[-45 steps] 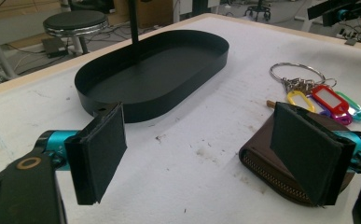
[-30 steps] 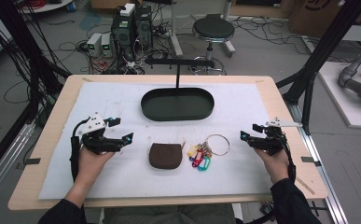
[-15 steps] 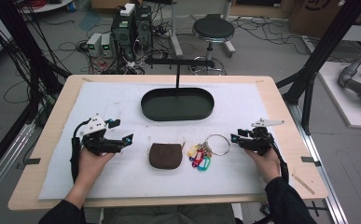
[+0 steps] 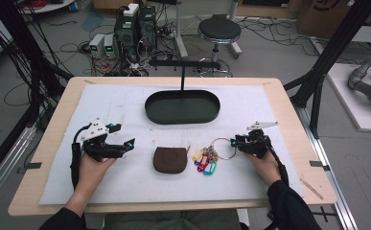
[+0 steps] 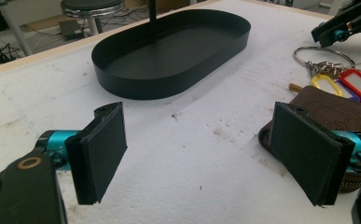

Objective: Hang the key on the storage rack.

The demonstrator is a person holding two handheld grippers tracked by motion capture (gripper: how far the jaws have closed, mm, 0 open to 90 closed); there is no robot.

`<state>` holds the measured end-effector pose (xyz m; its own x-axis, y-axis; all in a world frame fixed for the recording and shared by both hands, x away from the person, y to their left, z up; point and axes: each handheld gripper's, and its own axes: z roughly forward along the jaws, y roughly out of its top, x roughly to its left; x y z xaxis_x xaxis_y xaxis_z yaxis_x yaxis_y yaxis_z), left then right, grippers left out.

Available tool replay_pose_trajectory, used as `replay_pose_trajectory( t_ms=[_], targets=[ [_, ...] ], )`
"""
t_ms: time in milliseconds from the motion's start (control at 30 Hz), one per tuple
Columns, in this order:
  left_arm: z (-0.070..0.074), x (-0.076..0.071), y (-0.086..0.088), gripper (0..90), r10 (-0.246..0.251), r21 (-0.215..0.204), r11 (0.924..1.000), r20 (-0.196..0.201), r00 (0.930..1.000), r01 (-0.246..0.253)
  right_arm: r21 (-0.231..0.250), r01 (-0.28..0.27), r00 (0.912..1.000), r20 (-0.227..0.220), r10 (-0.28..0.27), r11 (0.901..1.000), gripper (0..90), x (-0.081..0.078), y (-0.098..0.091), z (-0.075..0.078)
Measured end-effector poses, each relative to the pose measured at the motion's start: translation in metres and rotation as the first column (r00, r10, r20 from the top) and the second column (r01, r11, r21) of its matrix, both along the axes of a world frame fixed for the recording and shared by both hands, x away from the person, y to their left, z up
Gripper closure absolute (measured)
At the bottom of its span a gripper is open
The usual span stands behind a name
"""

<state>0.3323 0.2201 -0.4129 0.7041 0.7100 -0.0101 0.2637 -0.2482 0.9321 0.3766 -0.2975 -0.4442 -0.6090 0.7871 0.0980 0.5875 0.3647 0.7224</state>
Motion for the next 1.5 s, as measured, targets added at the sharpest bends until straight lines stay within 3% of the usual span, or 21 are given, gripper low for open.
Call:
replay_pose_trajectory(
  t_ms=[333, 700, 900, 1067, 1133, 1167, 1267, 1300, 1500],
  targets=[
    [0.0, 0.0, -0.001, 19.0, 0.011, 0.002, 0.9999, -0.004, 0.9999, -0.011, -0.036, -0.001, 1.0, -0.006, 0.001, 0.9994, 74.6, 0.001, 0.004, -0.002],
    [-0.002, 0.001, -0.003, 19.0, 0.027, 0.02, 0.9994, -0.015, 0.9995, -0.027, -0.121, -0.041, 0.9976, 0.051, 0.048, 0.9918, 87.0, -0.005, 0.013, -0.002],
    [-0.002, 0.001, -0.003, 19.0, 0.025, 0.019, 0.9995, -0.014, 0.9996, -0.025, -0.102, -0.037, 0.9982, 0.043, 0.041, 0.9942, 87.2, -0.004, 0.011, -0.001],
    [-0.002, 0.001, -0.002, 19.0, 0.022, 0.018, 0.9996, -0.014, 0.9996, -0.022, -0.025, -0.012, 0.9972, 0.073, 0.014, 0.9996, 87.3, -0.004, 0.003, 0.006],
    [-0.002, 0.001, -0.002, 19.0, 0.023, 0.019, 0.9996, -0.015, 0.9996, -0.023, 0.044, -0.002, 0.9943, 0.106, -0.002, 0.999, 87.3, -0.008, -0.001, 0.013],
    [-0.002, 0.001, -0.002, 19.0, 0.023, 0.019, 0.9996, -0.015, 0.9996, -0.022, 0.044, -0.002, 0.9943, 0.106, -0.002, 0.999, 87.3, -0.008, -0.001, 0.013],
    [-0.001, 0.001, -0.003, 19.0, 0.021, 0.018, 0.9996, -0.013, 0.9997, -0.021, 0.103, 0.001, 0.9907, 0.135, -0.015, 0.9946, 87.3, -0.012, -0.003, 0.021],
    [-0.001, 0.001, -0.003, 19.0, 0.02, 0.017, 0.9997, -0.013, 0.9997, -0.019, 0.146, -0.008, 0.988, 0.154, -0.015, 0.9893, 87.2, -0.015, -0.003, 0.025],
    [-0.001, 0.001, -0.004, 19.0, 0.017, 0.02, 0.9997, -0.011, 0.9998, -0.016, 0.212, -0.033, 0.9869, 0.161, -0.001, 0.9766, 87.3, -0.019, 0.002, 0.031]
  ],
)
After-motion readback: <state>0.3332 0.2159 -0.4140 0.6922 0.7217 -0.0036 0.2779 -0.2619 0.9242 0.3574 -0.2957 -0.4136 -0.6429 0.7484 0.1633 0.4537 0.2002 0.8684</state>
